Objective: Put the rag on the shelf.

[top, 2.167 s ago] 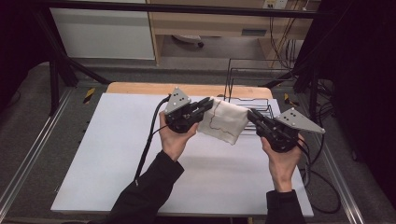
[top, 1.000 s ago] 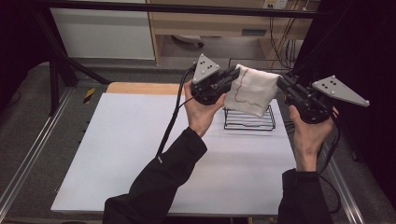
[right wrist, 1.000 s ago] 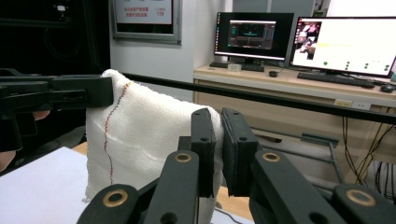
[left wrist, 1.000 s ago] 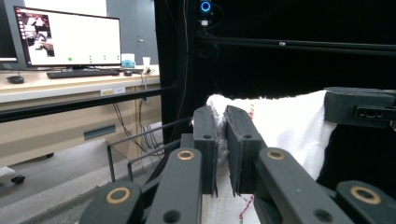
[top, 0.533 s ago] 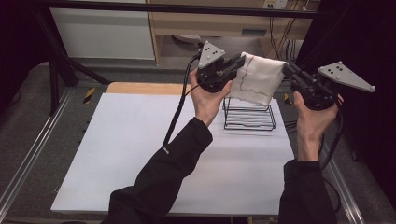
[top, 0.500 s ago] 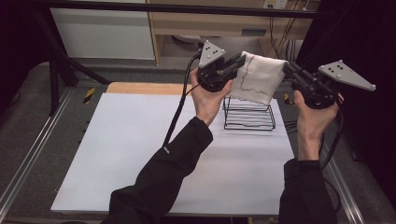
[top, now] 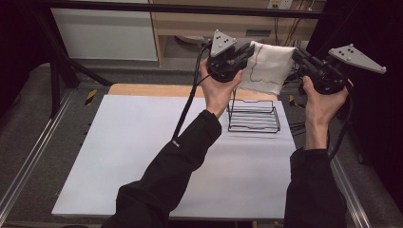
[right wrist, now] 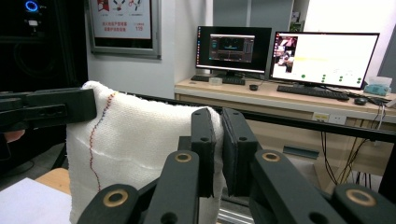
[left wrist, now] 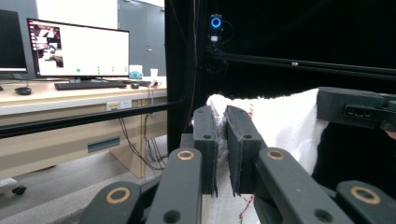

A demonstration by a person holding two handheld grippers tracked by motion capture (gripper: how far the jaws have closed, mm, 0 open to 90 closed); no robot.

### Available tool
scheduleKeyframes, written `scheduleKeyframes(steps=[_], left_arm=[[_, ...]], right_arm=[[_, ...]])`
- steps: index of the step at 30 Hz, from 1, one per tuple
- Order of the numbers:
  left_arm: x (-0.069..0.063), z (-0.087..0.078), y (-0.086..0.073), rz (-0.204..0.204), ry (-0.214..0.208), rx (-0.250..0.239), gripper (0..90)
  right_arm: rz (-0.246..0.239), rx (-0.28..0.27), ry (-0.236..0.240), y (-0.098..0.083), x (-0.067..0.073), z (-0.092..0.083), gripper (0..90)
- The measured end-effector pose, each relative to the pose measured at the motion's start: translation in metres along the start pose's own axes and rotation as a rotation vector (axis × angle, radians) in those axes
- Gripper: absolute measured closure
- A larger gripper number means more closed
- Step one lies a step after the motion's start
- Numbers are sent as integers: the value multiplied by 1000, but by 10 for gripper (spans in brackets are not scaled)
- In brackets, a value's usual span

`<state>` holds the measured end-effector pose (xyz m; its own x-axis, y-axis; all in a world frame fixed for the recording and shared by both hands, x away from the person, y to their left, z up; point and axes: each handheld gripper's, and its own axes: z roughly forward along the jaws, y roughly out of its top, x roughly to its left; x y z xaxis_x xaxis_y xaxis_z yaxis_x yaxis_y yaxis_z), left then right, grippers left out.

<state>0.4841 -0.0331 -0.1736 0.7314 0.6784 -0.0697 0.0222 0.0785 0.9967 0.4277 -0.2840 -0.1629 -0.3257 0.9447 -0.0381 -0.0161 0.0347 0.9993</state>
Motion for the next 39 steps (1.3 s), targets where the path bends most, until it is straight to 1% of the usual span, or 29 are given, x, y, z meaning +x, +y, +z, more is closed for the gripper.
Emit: scheduleKeyframes(steps=[3, 6, 9, 11, 15, 17, 19, 22, 25, 28, 30, 34, 37, 39], left_arm=[[1, 5, 5, 14, 10, 2, 830], [3, 8, 11, 15, 20, -6, 830], [6, 12, 15, 14, 28, -11, 830], [6, 14, 16, 4, 29, -10, 830], [7, 20, 15, 15, 37, -10, 829], [8, 24, 14, 17, 45, -10, 830], [9, 29, 13, 23, 53, -1, 830], [13, 35, 10, 12, 52, -5, 829], [16, 39, 6, 20, 50, -8, 829], [19, 44, 3, 17, 57, -4, 829], [22, 47, 2, 11, 61, -1, 829], [25, 50, -2, 14, 63, 3, 829], [26, 51, -5, 27, 67, 11, 829], [26, 51, -8, 26, 65, 16, 829]], right_arm=[[-3, -10, -2, 3, -4, 4, 843], [-3, -16, -1, 7, -7, 9, 843], [-16, -17, 1, 11, -8, 14, 843], [-16, -21, 1, 14, -9, 17, 843], [-16, -22, -5, 16, -14, 23, 843], [-14, -17, -6, 15, -17, 27, 843], [-13, -14, -10, 14, -19, 31, 843], [-10, -8, -11, 11, -23, 37, 842], [-5, -8, -12, 8, -28, 43, 842], [-5, 1, -16, 6, -31, 51, 843], [-7, 7, -14, 4, -32, 55, 843], [-10, 12, -10, 3, -33, 59, 843], [-9, 22, -7, -1, -35, 63, 843], [-6, 28, -4, -6, -36, 63, 843]])
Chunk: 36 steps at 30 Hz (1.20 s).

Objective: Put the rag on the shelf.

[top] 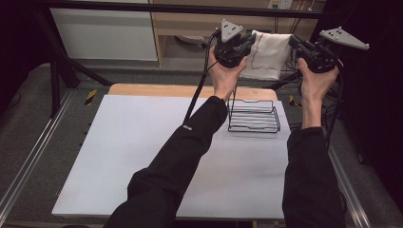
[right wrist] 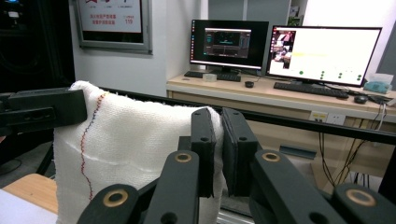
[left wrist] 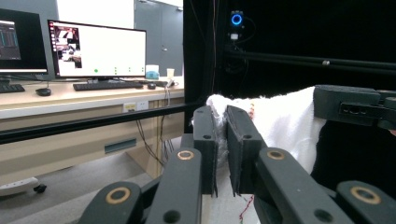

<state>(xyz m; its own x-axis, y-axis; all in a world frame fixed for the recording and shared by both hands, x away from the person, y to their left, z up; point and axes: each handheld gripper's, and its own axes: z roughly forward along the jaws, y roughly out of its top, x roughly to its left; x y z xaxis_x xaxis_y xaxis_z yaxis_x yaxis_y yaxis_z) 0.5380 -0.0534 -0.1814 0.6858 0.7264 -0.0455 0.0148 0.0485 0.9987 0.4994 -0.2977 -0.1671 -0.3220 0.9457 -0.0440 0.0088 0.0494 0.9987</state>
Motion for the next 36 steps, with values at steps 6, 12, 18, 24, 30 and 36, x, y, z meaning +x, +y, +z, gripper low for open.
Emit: scheduleKeyframes(steps=[6, 12, 18, 24, 30, 36], left_arm=[[-6, 3, -13, 10, -14, 26, 828], [-12, 5, -23, 16, -35, 46, 828], [-17, 1, -33, 34, -46, 62, 827], [-16, -5, -42, 39, -54, 84, 825], [-16, -10, -48, 40, -73, 102, 823], [-17, -18, -48, 50, -103, 116, 819]], right_arm=[[3, 14, 3, -11, -5, -4, 842], [-2, 35, -2, -22, -11, -8, 842], [-12, 57, 4, -28, -13, -16, 842], [-25, 78, 24, -33, -10, -23, 842], [-34, 99, 36, -38, -7, -26, 841], [-49, 95, 54, -40, -4, -34, 841]])
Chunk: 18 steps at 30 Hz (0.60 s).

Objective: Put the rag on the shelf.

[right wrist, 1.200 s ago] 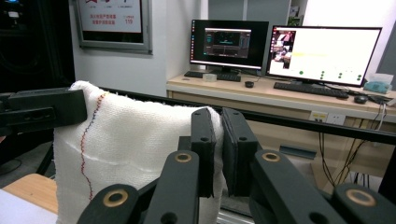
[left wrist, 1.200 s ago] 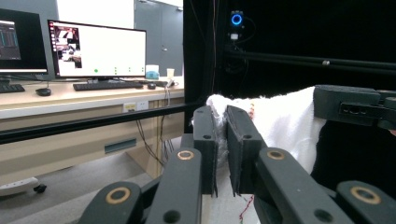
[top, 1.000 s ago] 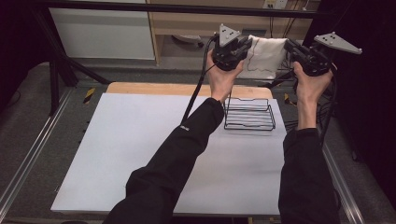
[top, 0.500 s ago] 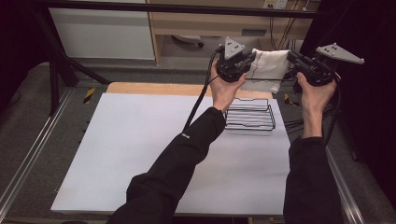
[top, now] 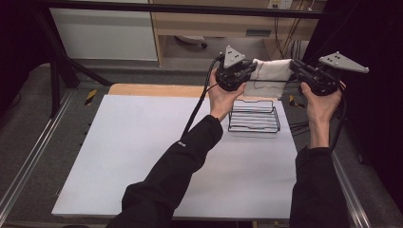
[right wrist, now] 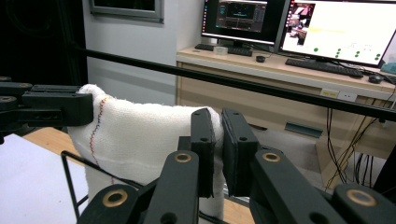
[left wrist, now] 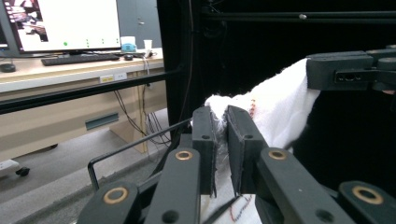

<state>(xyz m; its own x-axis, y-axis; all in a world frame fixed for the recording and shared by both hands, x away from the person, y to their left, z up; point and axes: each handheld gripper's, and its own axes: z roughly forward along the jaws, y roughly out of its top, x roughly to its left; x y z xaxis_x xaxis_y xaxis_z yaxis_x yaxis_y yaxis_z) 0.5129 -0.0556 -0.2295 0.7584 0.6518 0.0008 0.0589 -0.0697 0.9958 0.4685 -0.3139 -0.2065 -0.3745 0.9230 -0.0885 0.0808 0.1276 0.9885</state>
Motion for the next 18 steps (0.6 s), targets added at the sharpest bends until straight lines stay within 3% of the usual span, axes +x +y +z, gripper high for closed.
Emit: scheduleKeyframes(steps=[18], left_arm=[[-8, -16, -9, 32, -58, 70, 820]], right_arm=[[-23, 21, 24, -14, 12, -23, 837]])
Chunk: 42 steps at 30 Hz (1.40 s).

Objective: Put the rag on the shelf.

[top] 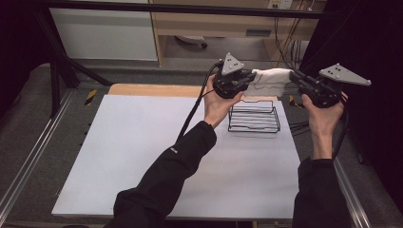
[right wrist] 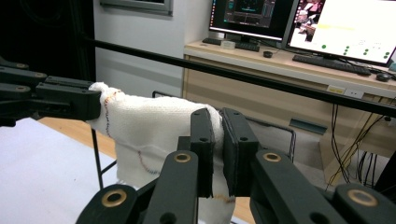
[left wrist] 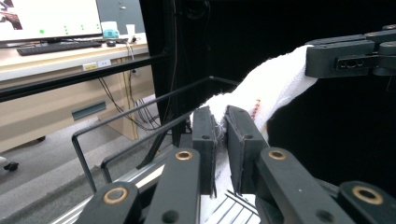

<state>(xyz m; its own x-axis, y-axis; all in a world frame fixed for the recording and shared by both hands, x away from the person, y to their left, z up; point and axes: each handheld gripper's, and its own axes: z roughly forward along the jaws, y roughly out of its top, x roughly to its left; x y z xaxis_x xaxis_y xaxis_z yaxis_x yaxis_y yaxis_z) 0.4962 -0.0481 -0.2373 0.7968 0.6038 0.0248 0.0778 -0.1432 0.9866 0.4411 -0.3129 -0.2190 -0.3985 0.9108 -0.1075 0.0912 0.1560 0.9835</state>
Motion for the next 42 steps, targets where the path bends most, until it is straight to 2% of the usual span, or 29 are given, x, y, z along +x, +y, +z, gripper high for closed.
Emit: scheduleKeyframes(steps=[10, 15, 17, 21, 26, 31, 34, 35, 37, 39, 42], left_arm=[[-6, -4, -11, -1, -18, 42, 815], [-8, -6, -13, 15, -22, 74, 799], [-8, -10, -10, 25, -27, 75, 773], [-6, -20, -2, 15, -44, 70, 725], [-2, -25, 15, 19, -12, 58, 751], [2, -14, 32, 36, 12, 94, 830], [6, -3, 35, 16, 9, 127, 861], [7, 0, 35, 3, -3, 135, 870], [7, 4, 32, 5, -7, 152, 882], [6, 6, 28, 7, -25, 182, 894], [3, 5, 18, 0, -59, 201, 896]], right_arm=[[-9, 35, 25, -18, 5, -11, 835], [-3, 37, 37, -25, 5, -12, 835], [-3, 37, 38, -26, 5, -12, 835], [-12, 40, 41, -28, 5, -12, 835], [-15, 44, 44, -31, 6, -12, 835], [-23, 45, 49, -33, 6, -13, 834], [-22, 41, 54, -34, 6, -13, 833], [-21, 43, 56, -34, 6, -12, 833], [-22, 44, 59, -36, 6, -12, 833], [-18, 45, 62, -37, 5, -12, 831], [-12, 47, 66, -39, 5, -12, 828]])
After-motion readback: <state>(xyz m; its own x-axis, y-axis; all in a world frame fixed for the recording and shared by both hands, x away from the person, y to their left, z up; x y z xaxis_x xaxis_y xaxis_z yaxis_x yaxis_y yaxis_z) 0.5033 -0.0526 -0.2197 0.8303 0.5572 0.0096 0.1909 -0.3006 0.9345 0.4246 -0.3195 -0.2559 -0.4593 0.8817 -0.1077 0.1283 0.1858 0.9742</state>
